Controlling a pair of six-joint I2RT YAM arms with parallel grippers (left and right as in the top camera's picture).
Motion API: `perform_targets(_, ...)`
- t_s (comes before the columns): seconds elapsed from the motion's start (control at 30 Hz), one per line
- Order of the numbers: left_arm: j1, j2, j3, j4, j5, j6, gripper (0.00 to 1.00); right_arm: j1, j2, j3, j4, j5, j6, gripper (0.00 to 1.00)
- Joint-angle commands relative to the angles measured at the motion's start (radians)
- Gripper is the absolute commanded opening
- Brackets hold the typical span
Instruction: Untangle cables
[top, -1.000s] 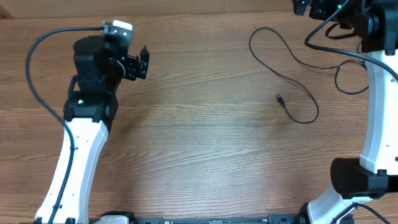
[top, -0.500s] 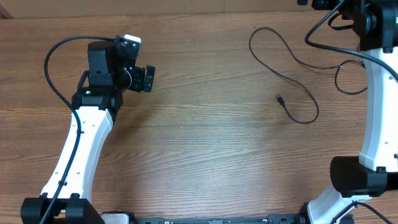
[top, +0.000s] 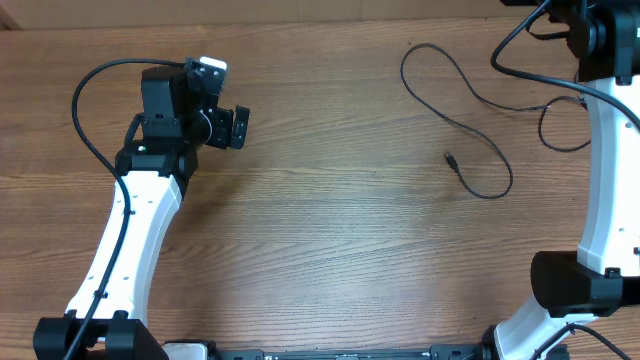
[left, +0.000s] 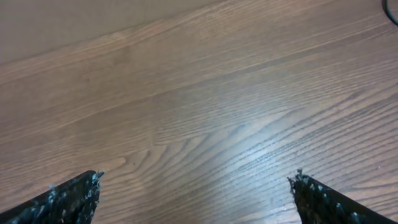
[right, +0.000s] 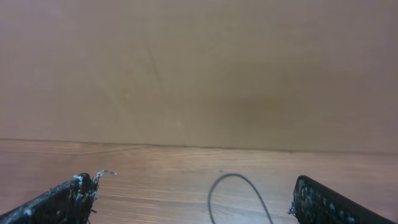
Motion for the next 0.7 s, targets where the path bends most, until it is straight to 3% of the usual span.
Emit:
perform_targets(0.0,-0.010,-0.052,-0.040,-0.003,0.007,-0.014,1.00,-0.001,0.003,0.000,0.035,-0.101,0.003,1.00)
perform_targets(0.37,-0.006,-0.516,-0.504,-0.031,0.007,-0.014,1.00,0.000,0.003,0.000,0.106,-0.121,0.017,1.00)
perform_targets(0.67,0.127,-0.958,-0.708,-0.328,0.007,-0.014,1.00,0.000,0.003,0.000,0.125,-0.217,0.036,1.00)
